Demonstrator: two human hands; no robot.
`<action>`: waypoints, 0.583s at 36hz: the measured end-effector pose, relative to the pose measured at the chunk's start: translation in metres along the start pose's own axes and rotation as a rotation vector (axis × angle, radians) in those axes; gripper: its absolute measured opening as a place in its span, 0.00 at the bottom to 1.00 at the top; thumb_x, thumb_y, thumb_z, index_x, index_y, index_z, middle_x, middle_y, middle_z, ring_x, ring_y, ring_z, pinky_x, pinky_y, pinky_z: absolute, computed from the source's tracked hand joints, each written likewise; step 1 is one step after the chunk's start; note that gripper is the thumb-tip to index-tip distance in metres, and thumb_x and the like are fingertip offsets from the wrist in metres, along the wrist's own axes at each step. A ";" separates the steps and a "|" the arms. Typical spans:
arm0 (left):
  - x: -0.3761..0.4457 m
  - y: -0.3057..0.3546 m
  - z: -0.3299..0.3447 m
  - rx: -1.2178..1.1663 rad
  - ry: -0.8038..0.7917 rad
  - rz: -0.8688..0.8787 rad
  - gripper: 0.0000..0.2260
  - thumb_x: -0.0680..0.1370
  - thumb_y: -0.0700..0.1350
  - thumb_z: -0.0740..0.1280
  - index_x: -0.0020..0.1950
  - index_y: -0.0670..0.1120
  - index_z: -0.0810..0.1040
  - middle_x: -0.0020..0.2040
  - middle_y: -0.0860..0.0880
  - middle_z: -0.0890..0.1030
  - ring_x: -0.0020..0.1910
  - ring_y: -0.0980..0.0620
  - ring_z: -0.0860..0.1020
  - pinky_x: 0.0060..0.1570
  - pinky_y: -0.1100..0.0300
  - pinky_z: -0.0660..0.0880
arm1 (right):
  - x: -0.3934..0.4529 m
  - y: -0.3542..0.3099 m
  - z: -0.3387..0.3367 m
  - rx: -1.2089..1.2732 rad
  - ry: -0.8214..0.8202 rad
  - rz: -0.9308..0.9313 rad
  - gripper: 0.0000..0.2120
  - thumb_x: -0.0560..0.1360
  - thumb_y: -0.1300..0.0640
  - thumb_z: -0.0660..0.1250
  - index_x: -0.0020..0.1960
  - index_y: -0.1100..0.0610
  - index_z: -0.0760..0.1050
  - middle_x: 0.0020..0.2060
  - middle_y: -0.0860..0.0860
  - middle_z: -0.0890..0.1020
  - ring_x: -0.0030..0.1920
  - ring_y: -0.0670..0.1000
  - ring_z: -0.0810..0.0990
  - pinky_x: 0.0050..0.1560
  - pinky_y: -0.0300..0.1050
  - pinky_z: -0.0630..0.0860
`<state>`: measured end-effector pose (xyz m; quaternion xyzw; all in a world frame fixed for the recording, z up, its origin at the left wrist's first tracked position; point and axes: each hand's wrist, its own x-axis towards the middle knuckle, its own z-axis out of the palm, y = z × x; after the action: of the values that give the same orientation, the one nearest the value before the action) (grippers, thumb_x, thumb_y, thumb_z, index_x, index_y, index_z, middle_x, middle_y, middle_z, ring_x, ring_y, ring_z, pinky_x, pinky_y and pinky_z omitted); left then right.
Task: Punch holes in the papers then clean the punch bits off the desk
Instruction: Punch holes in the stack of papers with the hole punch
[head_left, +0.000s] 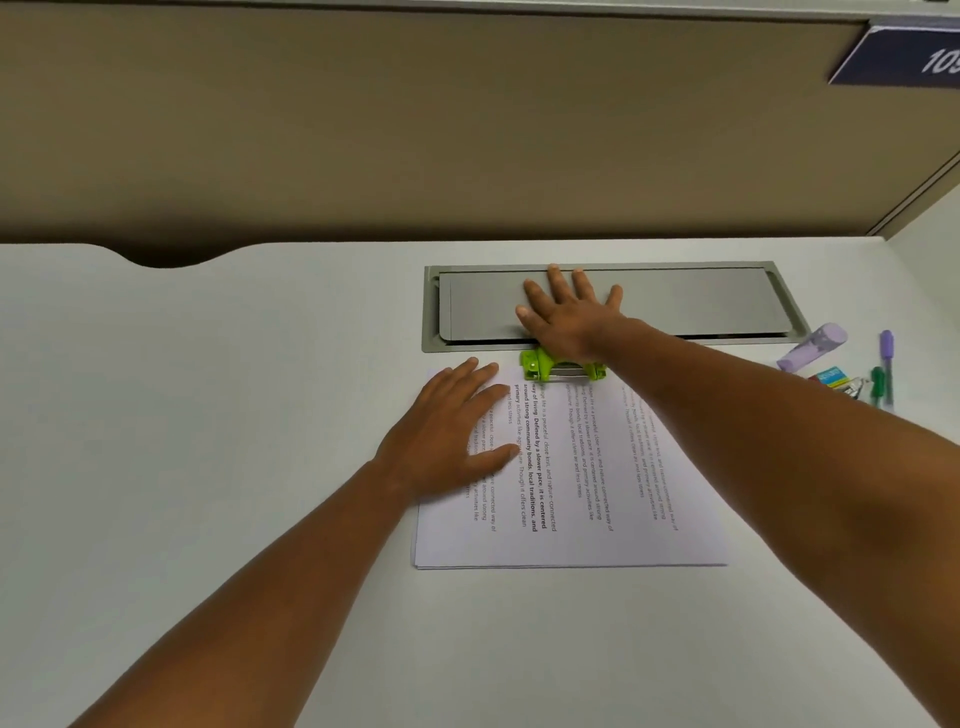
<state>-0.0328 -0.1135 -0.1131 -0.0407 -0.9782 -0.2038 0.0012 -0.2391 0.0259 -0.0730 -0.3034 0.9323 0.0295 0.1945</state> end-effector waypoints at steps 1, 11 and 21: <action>0.000 0.000 0.000 -0.005 0.005 0.000 0.34 0.76 0.70 0.57 0.78 0.54 0.60 0.80 0.55 0.54 0.79 0.56 0.47 0.78 0.52 0.47 | -0.002 0.000 -0.003 0.012 0.004 -0.007 0.33 0.77 0.30 0.36 0.78 0.42 0.40 0.79 0.50 0.38 0.78 0.58 0.37 0.70 0.73 0.37; 0.002 0.003 -0.004 0.004 0.000 0.005 0.34 0.76 0.67 0.60 0.78 0.53 0.61 0.80 0.53 0.55 0.79 0.55 0.47 0.76 0.57 0.43 | -0.039 0.010 -0.021 0.215 0.179 0.005 0.36 0.77 0.29 0.38 0.79 0.46 0.51 0.79 0.51 0.55 0.78 0.58 0.53 0.71 0.71 0.48; 0.017 0.012 -0.015 -0.032 0.013 -0.074 0.32 0.78 0.66 0.57 0.77 0.52 0.61 0.79 0.52 0.58 0.79 0.51 0.51 0.76 0.51 0.50 | -0.099 0.013 -0.007 0.630 0.608 0.046 0.24 0.81 0.40 0.50 0.63 0.54 0.75 0.56 0.53 0.80 0.52 0.49 0.77 0.51 0.44 0.72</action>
<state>-0.0486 -0.1077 -0.0941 -0.0034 -0.9756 -0.2196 -0.0007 -0.1758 0.0895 -0.0298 -0.2031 0.9173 -0.3425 -0.0063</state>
